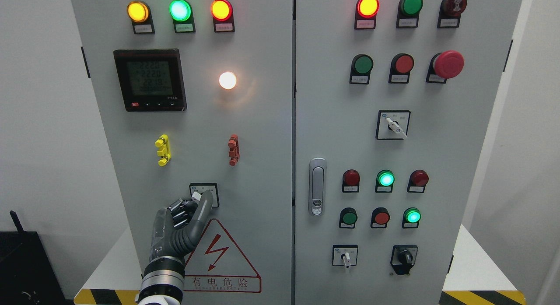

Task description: Turn on light switch 1

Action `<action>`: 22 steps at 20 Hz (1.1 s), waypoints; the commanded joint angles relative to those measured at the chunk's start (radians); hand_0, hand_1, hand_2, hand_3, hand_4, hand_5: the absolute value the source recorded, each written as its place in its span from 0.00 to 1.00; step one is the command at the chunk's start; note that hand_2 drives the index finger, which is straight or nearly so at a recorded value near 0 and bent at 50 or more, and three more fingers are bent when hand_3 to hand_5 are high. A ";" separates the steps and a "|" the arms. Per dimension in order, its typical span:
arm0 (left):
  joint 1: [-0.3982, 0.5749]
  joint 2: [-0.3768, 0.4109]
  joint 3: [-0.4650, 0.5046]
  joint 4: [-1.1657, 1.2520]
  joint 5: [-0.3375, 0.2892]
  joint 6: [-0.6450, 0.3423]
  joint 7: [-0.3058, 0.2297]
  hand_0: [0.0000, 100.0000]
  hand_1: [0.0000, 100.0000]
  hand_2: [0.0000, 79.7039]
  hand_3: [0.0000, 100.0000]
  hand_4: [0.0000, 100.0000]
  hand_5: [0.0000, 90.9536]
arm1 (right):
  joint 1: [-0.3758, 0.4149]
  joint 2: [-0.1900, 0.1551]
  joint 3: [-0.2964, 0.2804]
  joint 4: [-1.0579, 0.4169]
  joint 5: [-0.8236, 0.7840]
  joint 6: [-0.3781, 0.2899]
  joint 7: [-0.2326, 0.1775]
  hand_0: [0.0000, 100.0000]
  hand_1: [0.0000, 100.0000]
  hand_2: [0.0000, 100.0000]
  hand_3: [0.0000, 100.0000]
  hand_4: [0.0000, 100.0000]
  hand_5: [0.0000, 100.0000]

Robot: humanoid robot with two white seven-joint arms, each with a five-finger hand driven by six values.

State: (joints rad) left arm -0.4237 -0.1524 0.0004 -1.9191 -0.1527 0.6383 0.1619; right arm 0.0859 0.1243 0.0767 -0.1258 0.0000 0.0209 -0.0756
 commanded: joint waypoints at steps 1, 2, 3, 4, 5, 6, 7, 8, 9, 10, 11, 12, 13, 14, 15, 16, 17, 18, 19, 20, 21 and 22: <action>0.006 0.002 0.032 -0.006 0.001 -0.002 -0.004 0.18 0.49 0.79 0.95 0.91 0.85 | 0.000 0.000 0.000 0.000 -0.025 0.001 0.000 0.00 0.00 0.00 0.00 0.00 0.00; 0.010 0.004 0.032 -0.008 0.001 -0.002 -0.004 0.18 0.50 0.79 0.95 0.91 0.85 | 0.000 0.000 0.000 0.000 -0.025 0.001 0.000 0.00 0.00 0.00 0.00 0.00 0.00; 0.020 0.004 0.030 -0.009 0.001 -0.005 -0.004 0.17 0.49 0.79 0.95 0.91 0.85 | 0.000 0.000 0.000 0.000 -0.025 0.001 0.000 0.00 0.00 0.00 0.00 0.00 0.00; 0.028 0.004 0.030 -0.012 0.001 -0.008 -0.004 0.16 0.49 0.79 0.95 0.91 0.85 | 0.000 0.000 0.000 0.000 -0.025 0.001 0.000 0.00 0.00 0.00 0.00 0.00 0.00; 0.033 0.004 0.030 -0.020 0.002 -0.008 -0.005 0.16 0.49 0.79 0.95 0.91 0.85 | 0.000 0.000 0.000 0.000 -0.025 0.001 0.000 0.00 0.00 0.00 0.00 0.00 0.00; 0.040 0.005 0.030 -0.026 0.002 -0.009 -0.005 0.16 0.49 0.79 0.95 0.91 0.85 | 0.000 0.000 0.000 0.000 -0.025 0.001 0.000 0.00 0.00 0.00 0.00 0.00 0.00; 0.051 0.005 0.030 -0.037 0.004 -0.011 -0.007 0.16 0.49 0.79 0.95 0.92 0.85 | 0.000 0.000 0.000 0.000 -0.025 0.001 0.000 0.00 0.00 0.00 0.00 0.00 0.00; 0.059 0.005 0.030 -0.050 0.005 -0.012 -0.007 0.16 0.49 0.79 0.95 0.92 0.85 | 0.000 0.000 0.000 0.000 -0.025 0.001 0.000 0.00 0.00 0.00 0.00 0.00 0.00; 0.069 0.007 0.029 -0.061 0.007 -0.012 -0.008 0.16 0.49 0.79 0.95 0.92 0.85 | 0.000 0.000 0.000 0.000 -0.025 0.001 0.000 0.00 0.00 0.00 0.00 0.00 0.00; 0.082 0.008 0.029 -0.072 0.011 -0.012 -0.010 0.15 0.49 0.79 0.95 0.92 0.85 | 0.000 0.000 0.000 0.000 -0.025 0.001 0.000 0.00 0.00 0.00 0.00 0.00 0.00; 0.092 0.010 0.027 -0.087 0.021 -0.014 -0.010 0.15 0.49 0.79 0.95 0.92 0.85 | 0.000 0.000 0.000 0.000 -0.025 0.001 0.000 0.00 0.00 0.00 0.00 0.00 0.00; 0.108 0.011 0.027 -0.106 0.030 -0.014 -0.010 0.16 0.49 0.79 0.96 0.91 0.85 | 0.000 0.000 0.000 0.000 -0.025 0.001 0.000 0.00 0.00 0.00 0.00 0.00 0.00; 0.123 0.013 0.026 -0.118 0.034 -0.017 -0.010 0.15 0.49 0.79 0.96 0.91 0.85 | 0.000 0.000 0.000 0.000 -0.025 0.001 0.000 0.00 0.00 0.00 0.00 0.00 0.00; 0.140 0.014 0.026 -0.127 0.035 -0.034 -0.010 0.16 0.48 0.79 0.96 0.91 0.86 | 0.000 0.000 0.000 0.000 -0.025 0.001 0.000 0.00 0.00 0.00 0.00 0.00 0.00; 0.160 0.016 0.026 -0.129 0.035 -0.070 -0.009 0.16 0.48 0.79 0.96 0.91 0.86 | 0.000 0.000 0.000 0.000 -0.025 0.001 0.000 0.00 0.00 0.00 0.00 0.00 0.00; 0.186 0.019 0.027 -0.129 0.035 -0.121 -0.008 0.16 0.48 0.79 0.96 0.92 0.85 | 0.000 0.000 0.000 0.000 -0.025 0.001 0.000 0.00 0.00 0.00 0.00 0.00 0.00; 0.224 0.027 0.027 -0.129 0.033 -0.190 -0.008 0.16 0.47 0.77 0.96 0.92 0.86 | 0.000 0.000 0.000 0.000 -0.025 -0.001 0.000 0.00 0.00 0.00 0.00 0.00 0.00; 0.271 0.033 0.026 -0.127 0.035 -0.263 -0.008 0.15 0.47 0.76 0.96 0.92 0.86 | 0.000 0.000 0.000 0.000 -0.025 0.001 0.000 0.00 0.00 0.00 0.00 0.00 0.00; 0.330 0.039 0.026 -0.126 0.035 -0.341 -0.010 0.15 0.46 0.74 0.97 0.94 0.86 | 0.000 0.000 0.000 0.000 -0.025 0.001 0.000 0.00 0.00 0.00 0.00 0.00 0.00; 0.391 0.046 0.024 -0.123 0.035 -0.415 -0.013 0.15 0.44 0.71 0.97 0.96 0.88 | 0.000 0.000 0.000 0.000 -0.025 0.001 0.000 0.00 0.00 0.00 0.00 0.00 0.00; 0.455 0.053 0.024 -0.120 0.035 -0.480 -0.016 0.15 0.42 0.70 0.97 0.97 0.88 | 0.000 0.000 0.000 0.000 -0.025 0.001 0.000 0.00 0.00 0.00 0.00 0.00 0.00; 0.520 0.063 0.026 -0.106 0.041 -0.547 -0.025 0.15 0.40 0.67 0.96 0.98 0.88 | 0.000 0.000 0.000 0.000 -0.025 0.001 0.000 0.00 0.00 0.00 0.00 0.00 0.00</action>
State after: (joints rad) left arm -0.1451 -0.1300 -0.0002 -2.0058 -0.1215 0.2481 0.1499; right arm 0.0859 0.1242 0.0767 -0.1255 0.0000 0.0210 -0.0756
